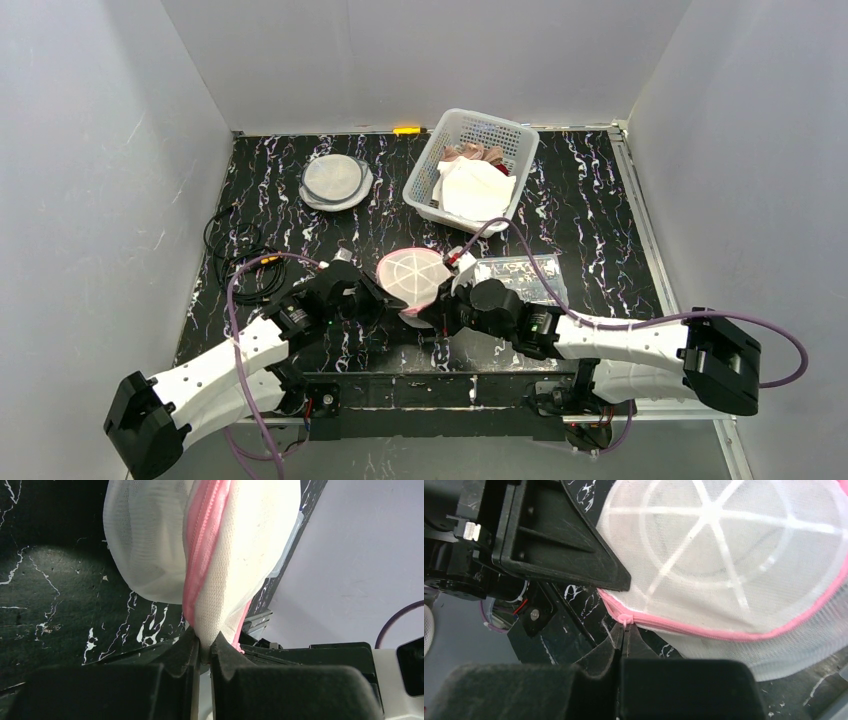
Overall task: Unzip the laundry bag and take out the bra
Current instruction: Unzip the laundry bag at the center of the board.
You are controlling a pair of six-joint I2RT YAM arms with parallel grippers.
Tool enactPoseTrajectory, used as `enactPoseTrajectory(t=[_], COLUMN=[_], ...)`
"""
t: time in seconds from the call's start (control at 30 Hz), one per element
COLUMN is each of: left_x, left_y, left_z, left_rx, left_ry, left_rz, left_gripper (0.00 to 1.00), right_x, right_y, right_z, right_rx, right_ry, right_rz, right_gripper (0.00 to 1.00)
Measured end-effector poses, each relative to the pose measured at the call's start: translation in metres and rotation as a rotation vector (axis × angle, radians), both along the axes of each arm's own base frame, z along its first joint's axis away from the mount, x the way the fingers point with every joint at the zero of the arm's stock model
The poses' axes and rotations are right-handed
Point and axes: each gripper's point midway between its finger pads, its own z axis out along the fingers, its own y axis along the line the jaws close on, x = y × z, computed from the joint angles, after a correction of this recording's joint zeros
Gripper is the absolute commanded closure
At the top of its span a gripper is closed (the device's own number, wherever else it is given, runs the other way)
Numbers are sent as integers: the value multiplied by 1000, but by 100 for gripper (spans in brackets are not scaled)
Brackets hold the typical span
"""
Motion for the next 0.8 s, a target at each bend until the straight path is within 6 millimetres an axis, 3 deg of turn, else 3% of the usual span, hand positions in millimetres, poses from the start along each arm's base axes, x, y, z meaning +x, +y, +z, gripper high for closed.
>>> enactPoseTrajectory(t=[0.43,0.8], left_x=[10,41], left_y=[2,-29], left_z=[20,68], left_rx=[72,173], left_ry=[-126,-371], left_rz=[-60,-396], left_gripper=[100,100], right_x=[14,11], right_y=[-31,-46], right_z=[14,47], right_rx=[-39,11], right_ry=[-63,-148], right_rz=[-111,-92], right_gripper=[99,99])
